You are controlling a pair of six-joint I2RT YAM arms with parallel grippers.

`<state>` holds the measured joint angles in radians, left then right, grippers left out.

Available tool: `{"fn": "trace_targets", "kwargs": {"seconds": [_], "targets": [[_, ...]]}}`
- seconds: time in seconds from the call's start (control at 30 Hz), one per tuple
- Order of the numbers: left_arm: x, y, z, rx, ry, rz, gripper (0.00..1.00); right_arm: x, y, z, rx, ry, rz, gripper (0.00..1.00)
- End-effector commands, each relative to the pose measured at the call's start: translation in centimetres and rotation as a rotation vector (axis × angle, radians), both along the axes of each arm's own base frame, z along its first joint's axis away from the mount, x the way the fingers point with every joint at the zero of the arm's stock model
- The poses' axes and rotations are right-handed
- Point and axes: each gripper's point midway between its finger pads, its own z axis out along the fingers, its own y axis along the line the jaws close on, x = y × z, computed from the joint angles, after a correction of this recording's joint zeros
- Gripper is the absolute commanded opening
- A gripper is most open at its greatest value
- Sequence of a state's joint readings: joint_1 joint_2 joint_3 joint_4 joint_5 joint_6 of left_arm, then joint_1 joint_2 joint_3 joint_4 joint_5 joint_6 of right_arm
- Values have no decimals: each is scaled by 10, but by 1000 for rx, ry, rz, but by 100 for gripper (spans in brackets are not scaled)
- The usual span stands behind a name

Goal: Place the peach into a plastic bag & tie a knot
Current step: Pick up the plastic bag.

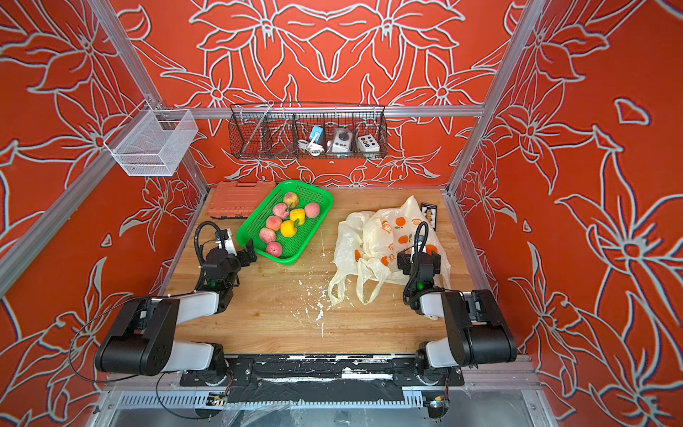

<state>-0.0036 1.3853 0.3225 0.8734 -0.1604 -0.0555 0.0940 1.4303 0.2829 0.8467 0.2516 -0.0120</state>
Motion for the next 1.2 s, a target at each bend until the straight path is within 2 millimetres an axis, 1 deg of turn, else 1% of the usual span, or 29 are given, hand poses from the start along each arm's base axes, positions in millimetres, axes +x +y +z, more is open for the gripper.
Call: {"fn": "trace_targets", "kwargs": {"seconds": [0.0, 0.03, 0.1, 0.13, 0.2, 0.23, 0.3, 0.37, 0.4, 0.43, 0.5, 0.53, 0.57, 0.6, 0.63, 0.67, 0.7, 0.73, 0.77, 0.8, 0.83, 0.87, 0.93, 1.03, 1.17], "targets": [[-11, -2, -35, 17, 136, -32, 98, 6, 4, 22, -1, -64, 21, 97], [-11, -2, -33, 21, 124, -32, 98, 5, 6, 26, -7, -52, 31, 97], [-14, -9, -23, 42, 109, -60, 98, 2, 4, 41, -27, -12, -11, 97], [-17, -11, -15, 64, 114, -49, 98, -1, 2, 51, -17, 1, -41, 97], [-21, -7, 0, 75, 137, 20, 98, -11, -7, 66, 50, 16, -132, 97], [-24, -4, 5, 70, 148, 61, 98, -18, -10, 73, 95, 29, -169, 97], [-35, -1, 16, 28, 160, 124, 98, -37, -14, 79, 172, 78, -246, 97], [-48, 0, 30, 8, 159, 165, 98, -53, -12, 85, 236, 117, -283, 97], [-55, 0, 40, -4, 150, 171, 98, -57, -5, 87, 268, 146, -263, 97], [-61, -1, 47, -25, 147, 181, 98, -61, 6, 91, 327, 177, -221, 97], [-69, -4, 59, -99, 122, 187, 98, -65, 30, 100, 499, 188, -143, 97], [-72, -7, 65, -149, 116, 184, 98, -70, 44, 101, 593, 212, -98, 97], [-75, -11, 72, -193, 121, 168, 98, -72, 62, 109, 647, 218, 19, 97], [-76, -16, 79, -218, 125, 143, 98, -77, 76, 116, 679, 229, 103, 97], [-77, -21, 89, -250, 121, 120, 98, -83, 83, 120, 700, 250, 137, 96], [-79, -21, 99, -306, 110, 138, 98, -94, 81, 116, 689, 311, 110, 89], [-83, -20, 107, -356, 93, 160, 98, -104, 80, 110, 669, 376, 91, 78], [-85, -23, 117, -389, 72, 141, 98, -113, 79, 105, 652, 434, 76, 70], [-84, -34, 128, -387, 48, 52, 95, -125, 75, 97, 634, 501, 41, 66], [-83, -45, 137, -377, 31, -25, 89, -134, 74, 91, 631, 555, 22, 68], [-83, -54, 142, -377, 49, -77, 85, -143, 79, 86, 643, 613, 28, 74], [-84, -63, 144, -377, 100, -123, 80, -152, 84, 82, 659, 667, 31, 76], [-85, -86, 140, -362, 220, -230, 73, -163, 95, 76, 672, 739, 36, 77], [-91, -118, 134, -318, 351, -359, 70, -162, 116, 71, 668, 777, 63, 81], [-105, -154, 139, -197, 397, -484, 70, -145, 141, 55, 716, 825, 75, 83]]}}
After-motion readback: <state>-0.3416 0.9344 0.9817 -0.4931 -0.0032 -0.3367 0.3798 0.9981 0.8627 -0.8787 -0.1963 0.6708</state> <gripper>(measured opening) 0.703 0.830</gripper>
